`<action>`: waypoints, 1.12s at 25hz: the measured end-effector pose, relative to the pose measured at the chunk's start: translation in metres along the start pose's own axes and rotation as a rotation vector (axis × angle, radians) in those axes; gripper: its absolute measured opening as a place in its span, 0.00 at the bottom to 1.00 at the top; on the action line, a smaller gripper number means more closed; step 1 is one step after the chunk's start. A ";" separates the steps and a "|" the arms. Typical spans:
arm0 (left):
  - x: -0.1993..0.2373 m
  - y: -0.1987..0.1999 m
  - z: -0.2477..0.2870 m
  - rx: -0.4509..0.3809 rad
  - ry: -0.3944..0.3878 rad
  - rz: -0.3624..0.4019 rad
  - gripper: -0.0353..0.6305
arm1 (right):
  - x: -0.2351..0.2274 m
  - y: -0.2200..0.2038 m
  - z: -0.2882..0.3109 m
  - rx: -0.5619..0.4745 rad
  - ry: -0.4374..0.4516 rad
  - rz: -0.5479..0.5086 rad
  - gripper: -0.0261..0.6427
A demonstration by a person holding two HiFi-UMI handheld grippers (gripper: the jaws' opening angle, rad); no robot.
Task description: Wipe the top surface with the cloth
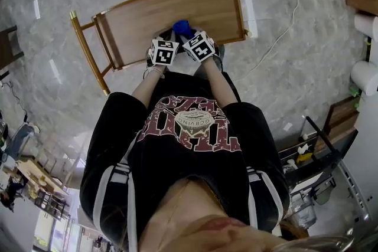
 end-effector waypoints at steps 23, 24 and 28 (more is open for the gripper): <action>-0.049 0.036 0.032 0.017 -0.108 0.140 0.12 | -0.074 -0.016 -0.050 -0.067 -0.129 0.122 0.12; -0.052 0.037 0.032 0.017 -0.112 0.144 0.12 | -0.076 -0.017 -0.052 -0.068 -0.133 0.125 0.12; -0.060 0.041 0.038 0.019 -0.133 0.162 0.12 | -0.087 -0.019 -0.055 -0.086 -0.147 0.135 0.12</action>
Point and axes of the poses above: the fingertips, and each gripper's own axes: z forward along the fingers, x to its left, y out of its top, the point moved 1 cm from there along -z, backward along the fingers, and after that the axes turned 12 degrees about z, right-handed, at the moved point
